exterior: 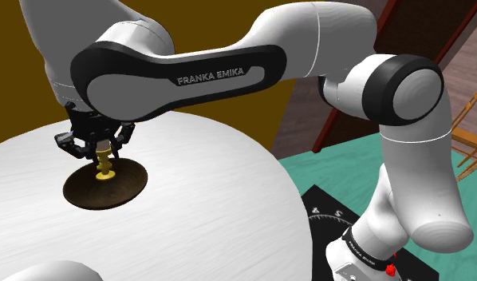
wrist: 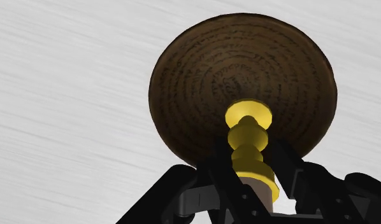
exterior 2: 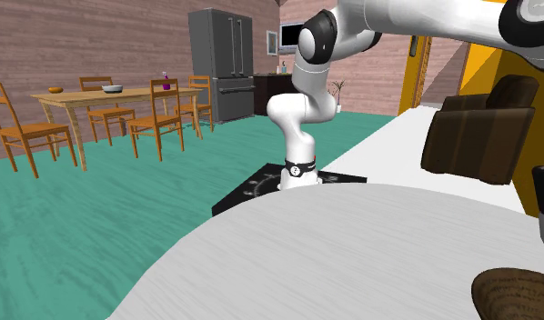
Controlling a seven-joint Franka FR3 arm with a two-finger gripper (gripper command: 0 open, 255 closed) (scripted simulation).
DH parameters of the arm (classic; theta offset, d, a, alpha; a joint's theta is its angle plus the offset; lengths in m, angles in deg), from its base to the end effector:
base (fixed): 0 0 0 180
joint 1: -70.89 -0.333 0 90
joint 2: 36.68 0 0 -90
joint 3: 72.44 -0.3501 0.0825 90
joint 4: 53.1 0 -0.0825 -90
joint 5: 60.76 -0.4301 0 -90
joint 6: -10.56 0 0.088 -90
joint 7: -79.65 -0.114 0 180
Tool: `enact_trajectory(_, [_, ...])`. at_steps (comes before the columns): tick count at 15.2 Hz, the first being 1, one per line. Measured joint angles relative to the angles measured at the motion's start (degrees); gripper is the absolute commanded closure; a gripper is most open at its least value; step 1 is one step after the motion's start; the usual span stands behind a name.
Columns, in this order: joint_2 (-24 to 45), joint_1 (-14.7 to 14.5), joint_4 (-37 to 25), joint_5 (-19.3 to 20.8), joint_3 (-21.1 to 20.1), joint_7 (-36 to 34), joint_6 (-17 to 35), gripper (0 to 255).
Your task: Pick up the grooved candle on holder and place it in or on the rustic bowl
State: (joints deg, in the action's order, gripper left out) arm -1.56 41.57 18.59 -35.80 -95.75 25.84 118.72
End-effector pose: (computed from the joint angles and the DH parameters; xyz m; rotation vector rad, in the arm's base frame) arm 0.5687 0.5562 0.4423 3.0675 0.0397 0.2989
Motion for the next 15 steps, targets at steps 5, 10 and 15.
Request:
enact_trajectory(5, [0.3, 0.2, 1.7, 0.3, 0.1, -0.6, 1.9, 255])
enact_trajectory(10, [0.3, 0.2, 1.7, 0.3, 0.1, -0.6, 2.0, 0])
enact_trajectory(15, [0.3, 0.2, 1.7, 0.3, 0.1, -0.6, 2.0, 0])
